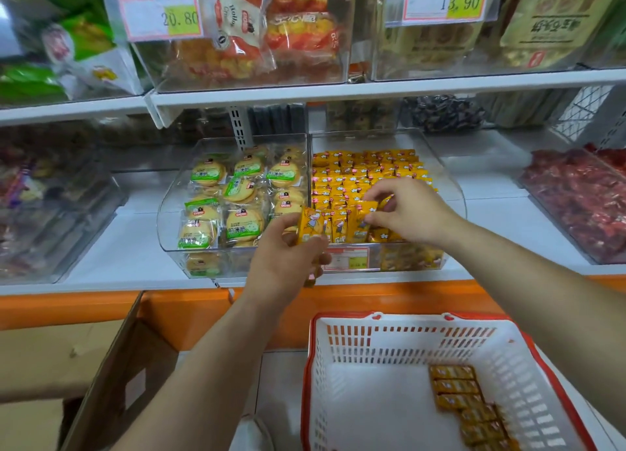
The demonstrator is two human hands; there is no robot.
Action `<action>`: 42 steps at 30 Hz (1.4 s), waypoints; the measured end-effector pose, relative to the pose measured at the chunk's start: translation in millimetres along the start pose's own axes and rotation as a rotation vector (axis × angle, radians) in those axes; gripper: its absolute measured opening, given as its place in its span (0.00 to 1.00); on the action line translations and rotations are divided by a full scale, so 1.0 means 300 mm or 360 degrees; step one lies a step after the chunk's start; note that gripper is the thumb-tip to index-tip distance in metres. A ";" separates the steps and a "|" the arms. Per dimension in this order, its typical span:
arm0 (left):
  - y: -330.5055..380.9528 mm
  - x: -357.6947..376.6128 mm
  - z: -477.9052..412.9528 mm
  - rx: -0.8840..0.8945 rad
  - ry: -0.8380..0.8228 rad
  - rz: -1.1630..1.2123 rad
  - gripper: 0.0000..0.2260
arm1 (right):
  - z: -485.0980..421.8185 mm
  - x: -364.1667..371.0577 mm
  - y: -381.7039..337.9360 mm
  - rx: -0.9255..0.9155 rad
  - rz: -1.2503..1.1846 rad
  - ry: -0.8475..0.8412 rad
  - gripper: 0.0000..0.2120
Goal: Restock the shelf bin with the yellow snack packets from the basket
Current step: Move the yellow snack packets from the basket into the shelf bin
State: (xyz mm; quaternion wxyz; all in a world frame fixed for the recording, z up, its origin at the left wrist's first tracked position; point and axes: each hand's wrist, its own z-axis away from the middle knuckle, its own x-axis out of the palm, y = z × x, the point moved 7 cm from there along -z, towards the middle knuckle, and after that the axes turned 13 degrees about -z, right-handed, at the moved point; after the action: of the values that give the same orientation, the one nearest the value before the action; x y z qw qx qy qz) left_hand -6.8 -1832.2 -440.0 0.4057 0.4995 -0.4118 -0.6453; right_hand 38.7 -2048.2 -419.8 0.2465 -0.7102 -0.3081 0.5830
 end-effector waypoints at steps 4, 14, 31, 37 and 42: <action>-0.017 -0.021 -0.015 -0.0070 0.0044 0.0079 0.17 | -0.046 0.078 -0.002 -0.0025 0.0310 -0.0264 0.12; -0.040 -0.017 -0.018 -0.0102 0.0067 0.0142 0.13 | -0.073 0.100 0.006 0.0128 0.0362 -0.0356 0.03; 0.019 0.083 0.024 0.0135 -0.0318 0.0174 0.12 | 0.105 0.053 -0.116 0.0230 -0.1102 -0.0231 0.11; 0.014 -0.037 -0.039 0.0396 0.0387 -0.0974 0.18 | 0.022 -0.052 -0.119 -0.0052 -0.0834 0.0197 0.12; -0.047 -0.020 -0.089 0.0376 0.0480 -0.1622 0.26 | -0.046 0.061 -0.091 -0.0128 -0.0050 -0.0075 0.12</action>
State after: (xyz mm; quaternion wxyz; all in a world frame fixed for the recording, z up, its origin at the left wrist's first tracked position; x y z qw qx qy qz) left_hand 18.9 -1825.3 -455.5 0.0373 0.7651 -0.1245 -0.6307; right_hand 50.5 -2015.9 -410.1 0.2197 -0.7008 -0.3480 0.5827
